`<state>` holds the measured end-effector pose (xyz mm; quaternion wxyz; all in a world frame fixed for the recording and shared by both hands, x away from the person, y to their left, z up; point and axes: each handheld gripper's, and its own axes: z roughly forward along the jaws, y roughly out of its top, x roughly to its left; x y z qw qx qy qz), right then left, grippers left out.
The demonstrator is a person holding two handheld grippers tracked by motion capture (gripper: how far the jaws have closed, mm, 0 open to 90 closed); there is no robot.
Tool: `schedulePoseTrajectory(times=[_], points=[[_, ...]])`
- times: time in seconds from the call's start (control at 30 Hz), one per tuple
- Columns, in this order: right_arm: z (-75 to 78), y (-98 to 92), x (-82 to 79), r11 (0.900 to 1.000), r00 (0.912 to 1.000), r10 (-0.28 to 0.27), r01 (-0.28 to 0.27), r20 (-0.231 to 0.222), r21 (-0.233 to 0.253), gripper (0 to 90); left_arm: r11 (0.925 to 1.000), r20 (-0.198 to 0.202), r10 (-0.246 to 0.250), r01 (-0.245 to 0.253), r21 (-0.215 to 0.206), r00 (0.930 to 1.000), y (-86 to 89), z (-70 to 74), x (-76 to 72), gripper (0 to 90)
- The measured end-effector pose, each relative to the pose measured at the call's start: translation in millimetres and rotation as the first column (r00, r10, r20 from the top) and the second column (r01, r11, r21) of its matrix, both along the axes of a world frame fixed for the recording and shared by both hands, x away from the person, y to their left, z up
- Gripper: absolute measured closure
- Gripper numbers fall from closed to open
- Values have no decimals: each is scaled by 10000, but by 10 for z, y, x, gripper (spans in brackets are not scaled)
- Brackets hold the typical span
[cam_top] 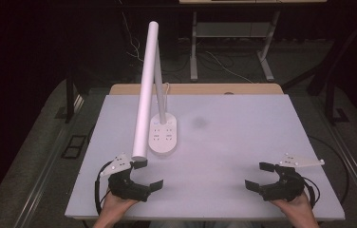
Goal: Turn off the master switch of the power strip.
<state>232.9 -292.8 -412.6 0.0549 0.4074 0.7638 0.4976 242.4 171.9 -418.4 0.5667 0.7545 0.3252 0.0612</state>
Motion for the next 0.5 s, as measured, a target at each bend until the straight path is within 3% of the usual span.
schedulePoseTrajectory(times=[0.5], points=[[-8,18,3,9997,9997,221,-222,-65,-106,2,10000,-50,-25,25,79,10000,-3,34,-15,0]])
